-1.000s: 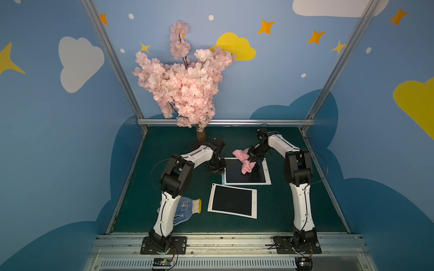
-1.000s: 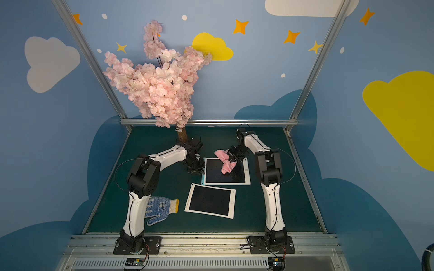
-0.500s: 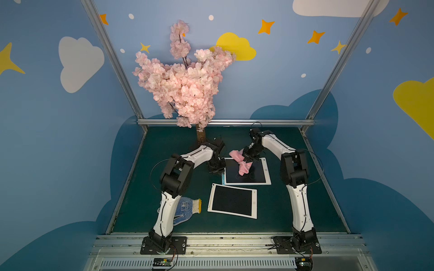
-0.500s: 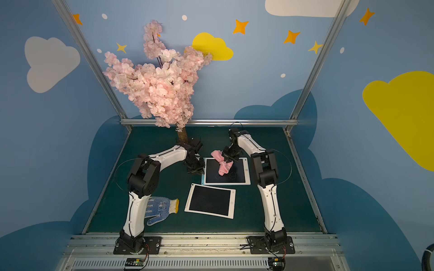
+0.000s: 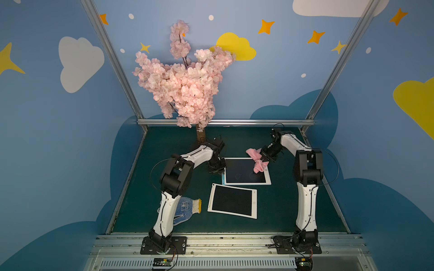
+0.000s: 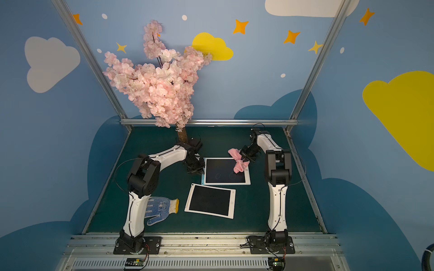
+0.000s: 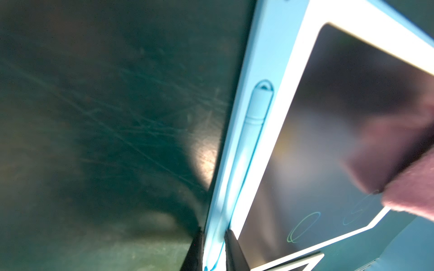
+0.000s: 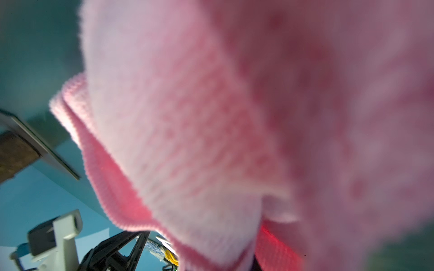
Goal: Wipe the drawing tablet
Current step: Wipe the dirt from the drawing tablet.
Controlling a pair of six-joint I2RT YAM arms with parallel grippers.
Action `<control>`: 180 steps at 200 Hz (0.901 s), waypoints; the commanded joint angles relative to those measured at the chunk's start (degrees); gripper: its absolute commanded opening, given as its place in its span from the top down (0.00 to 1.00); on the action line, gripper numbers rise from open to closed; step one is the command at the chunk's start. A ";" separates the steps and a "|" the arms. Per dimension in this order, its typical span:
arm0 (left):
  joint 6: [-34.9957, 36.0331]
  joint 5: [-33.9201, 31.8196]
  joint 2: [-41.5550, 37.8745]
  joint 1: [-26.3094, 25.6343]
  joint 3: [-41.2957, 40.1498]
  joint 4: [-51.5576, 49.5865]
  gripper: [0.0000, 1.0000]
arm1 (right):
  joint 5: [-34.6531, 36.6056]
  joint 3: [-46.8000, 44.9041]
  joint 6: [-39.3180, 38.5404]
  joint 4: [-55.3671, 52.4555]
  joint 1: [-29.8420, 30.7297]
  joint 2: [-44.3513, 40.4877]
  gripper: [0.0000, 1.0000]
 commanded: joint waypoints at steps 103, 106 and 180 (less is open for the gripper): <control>-0.28 -3.65 2.99 0.41 -1.42 -0.09 0.81 | 6.27 -17.88 -4.23 1.11 1.44 -9.05 1.00; -0.33 -3.65 2.91 0.47 -1.48 -0.09 0.81 | 6.50 -18.35 -4.36 1.20 1.42 -9.46 1.00; 0.10 -3.91 2.63 0.50 -1.67 -0.31 0.81 | 9.82 -14.97 -5.51 0.16 1.03 -9.26 1.00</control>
